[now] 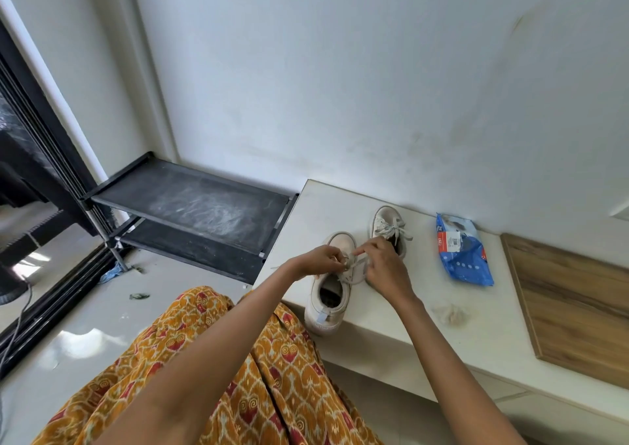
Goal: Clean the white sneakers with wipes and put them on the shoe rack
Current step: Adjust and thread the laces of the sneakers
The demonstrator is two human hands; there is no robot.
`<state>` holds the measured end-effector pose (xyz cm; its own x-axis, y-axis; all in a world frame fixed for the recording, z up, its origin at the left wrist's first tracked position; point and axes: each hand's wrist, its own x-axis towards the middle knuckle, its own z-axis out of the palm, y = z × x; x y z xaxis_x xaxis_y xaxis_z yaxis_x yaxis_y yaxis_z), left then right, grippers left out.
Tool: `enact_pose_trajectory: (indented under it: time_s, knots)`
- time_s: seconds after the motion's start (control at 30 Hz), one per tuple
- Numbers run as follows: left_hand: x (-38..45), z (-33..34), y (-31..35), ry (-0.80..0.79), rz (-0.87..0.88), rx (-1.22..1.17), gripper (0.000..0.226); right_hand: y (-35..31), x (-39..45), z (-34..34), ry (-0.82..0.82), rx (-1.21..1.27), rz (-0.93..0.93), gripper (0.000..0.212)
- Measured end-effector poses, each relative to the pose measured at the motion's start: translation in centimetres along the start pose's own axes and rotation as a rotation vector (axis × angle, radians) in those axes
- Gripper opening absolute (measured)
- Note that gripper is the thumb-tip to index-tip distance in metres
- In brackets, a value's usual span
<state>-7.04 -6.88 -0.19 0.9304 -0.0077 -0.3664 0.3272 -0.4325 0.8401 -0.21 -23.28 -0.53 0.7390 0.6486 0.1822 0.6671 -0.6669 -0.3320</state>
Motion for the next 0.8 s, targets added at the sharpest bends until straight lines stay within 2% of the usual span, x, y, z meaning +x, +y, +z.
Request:
enact_pose_trajectory:
  time_s: [0.07,0.13,0.17,0.23,0.3,0.33,0.4,0.53,0.6,0.7,0.8]
  knots:
    - [0.0,0.1,-0.3,0.049,0.017,-0.04,0.006,-0.2,-0.3,0.0,0.14,-0.102,0.054,0.036]
    - [-0.1,0.2,-0.6,0.112,0.02,-0.099,0.011,-0.7,-0.5,-0.2,0.269,-0.104,0.129,0.028]
    - [0.0,0.2,-0.8,0.136,0.011,-0.134,0.013,-1.0,-0.7,-0.3,0.277,-0.064,0.17,0.022]
    - [0.1,0.5,-1.3,0.176,-0.01,-0.197,0.013,-1.8,-0.9,-0.4,0.126,0.096,0.259,0.011]
    - [0.2,0.8,-1.6,0.206,-0.015,-0.247,0.011,-2.7,-1.1,-0.1,-0.159,0.326,0.339,0.023]
    - [0.2,0.9,-1.7,0.211,-0.009,-0.265,0.011,-3.1,-1.2,0.2,-0.231,0.449,0.371,0.025]
    - [0.0,0.9,-1.8,0.211,0.011,-0.279,0.013,-3.5,-1.5,1.0,-0.201,0.641,0.424,0.025]
    - [-0.3,0.0,-2.2,0.152,0.021,-0.273,0.01,-3.7,-1.9,1.7,-0.128,0.943,0.515,0.004]
    - [-0.3,-0.2,-2.1,0.103,-0.006,-0.268,0.011,-3.9,-2.2,1.8,-0.107,1.085,0.572,0.004]
    - [0.0,0.0,-2.1,0.061,-0.046,-0.298,0.012,-4.3,-2.5,2.2,-0.088,1.158,0.649,0.007]
    - [0.2,0.4,-1.9,0.087,-0.051,-0.317,0.013,-4.6,-2.3,2.5,-0.065,1.14,0.669,0.008]
